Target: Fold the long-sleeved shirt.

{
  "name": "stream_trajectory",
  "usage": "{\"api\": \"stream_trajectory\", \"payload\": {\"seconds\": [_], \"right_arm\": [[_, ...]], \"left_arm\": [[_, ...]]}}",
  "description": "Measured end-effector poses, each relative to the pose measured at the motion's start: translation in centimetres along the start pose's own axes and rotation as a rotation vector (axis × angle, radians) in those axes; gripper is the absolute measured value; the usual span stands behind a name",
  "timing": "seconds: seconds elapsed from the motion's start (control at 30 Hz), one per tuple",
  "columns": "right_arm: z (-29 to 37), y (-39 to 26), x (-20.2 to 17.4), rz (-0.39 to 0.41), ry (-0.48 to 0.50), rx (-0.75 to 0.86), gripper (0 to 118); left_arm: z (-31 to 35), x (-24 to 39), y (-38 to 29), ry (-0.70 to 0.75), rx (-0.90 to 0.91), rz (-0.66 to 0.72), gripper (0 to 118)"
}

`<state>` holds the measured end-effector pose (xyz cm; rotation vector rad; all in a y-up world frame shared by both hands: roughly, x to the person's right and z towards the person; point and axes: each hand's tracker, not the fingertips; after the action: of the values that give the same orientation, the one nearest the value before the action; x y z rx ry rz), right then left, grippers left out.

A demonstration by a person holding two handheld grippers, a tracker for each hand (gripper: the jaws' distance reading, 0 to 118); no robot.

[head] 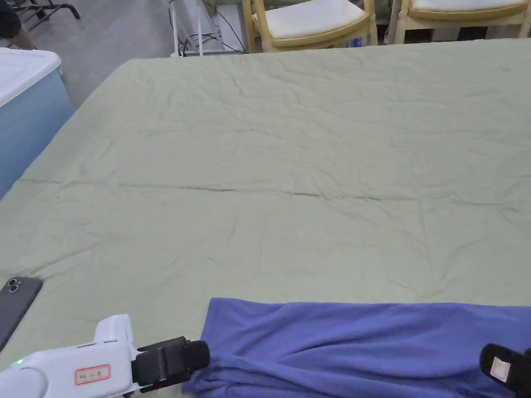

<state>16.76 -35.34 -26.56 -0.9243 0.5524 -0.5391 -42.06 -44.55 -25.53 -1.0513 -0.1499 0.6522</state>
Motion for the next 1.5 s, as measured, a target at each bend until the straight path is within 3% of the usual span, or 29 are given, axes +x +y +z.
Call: {"api": "stream_trajectory", "payload": {"seconds": [0.1, 0.27, 0.3, 0.4, 0.43, 0.6, 0.67, 0.73, 0.77, 0.8, 0.87, 0.97, 1.27, 1.5], "right_arm": [[-0.8, -0.5, 0.3, -0.022, 0.049, -0.012, 3], [-2.3, -1.0, -0.1, -0.030, 0.112, -0.046, 3], [-2.7, -1.1, -0.2, -0.034, 0.125, -0.054, 3], [-4.1, -1.5, -0.9, -0.016, 0.139, -0.079, 3], [-4.5, -1.5, -1.2, -0.008, 0.141, -0.084, 3], [-6.5, -2.1, -2.3, 0.001, 0.184, -0.114, 3], [-6.8, -2.2, -2.8, 0.002, 0.195, -0.118, 3], [-7.1, -2.4, -3.2, 0.010, 0.198, -0.122, 3], [-7.1, -2.5, -3.4, 0.016, 0.198, -0.125, 3], [-7.1, -2.5, -3.6, 0.020, 0.196, -0.126, 3], [-7.0, -2.6, -3.9, 0.031, 0.186, -0.136, 3], [-6.5, -2.6, -4.3, 0.053, 0.168, -0.140, 3], [-4.4, -1.6, -3.7, 0.025, 0.150, -0.102, 3], [-5.5, -0.7, -4.4, 0.000, 0.084, -0.068, 3]], "left_arm": [[-3.7, -1.9, 0.4, -0.104, -0.076, 0.145, 118], [-5.5, -0.7, 1.5, -0.108, -0.010, 0.156, 118], [-5.8, 3.1, -0.6, -0.103, 0.005, 0.162, 118], [-7.1, 6.0, -1.1, -0.024, -0.046, 0.009, 118], [-7.1, 4.2, 0.2, 0.002, -0.049, -0.011, 118], [-8.8, 6.4, 0.0, 0.044, -0.071, -0.048, 114], [-9.3, 6.8, 0.0, 0.145, -0.106, -0.093, 92], [-8.8, 6.7, 0.0, 0.259, -0.082, -0.098, 56], [-7.9, 6.5, 0.1, 0.203, -0.082, -0.082, 29], [-7.2, 6.3, 0.0, 0.149, -0.073, -0.039, 9], [-6.2, 6.3, -0.1, 0.089, -0.083, 0.011, 9], [-5.6, 7.5, -1.5, 0.053, -0.075, -0.019, 9], [-0.1, 4.0, -0.6, -0.295, 0.077, 0.260, 9], [1.9, 3.7, 1.6, -0.288, 0.085, 0.162, 8]]}}
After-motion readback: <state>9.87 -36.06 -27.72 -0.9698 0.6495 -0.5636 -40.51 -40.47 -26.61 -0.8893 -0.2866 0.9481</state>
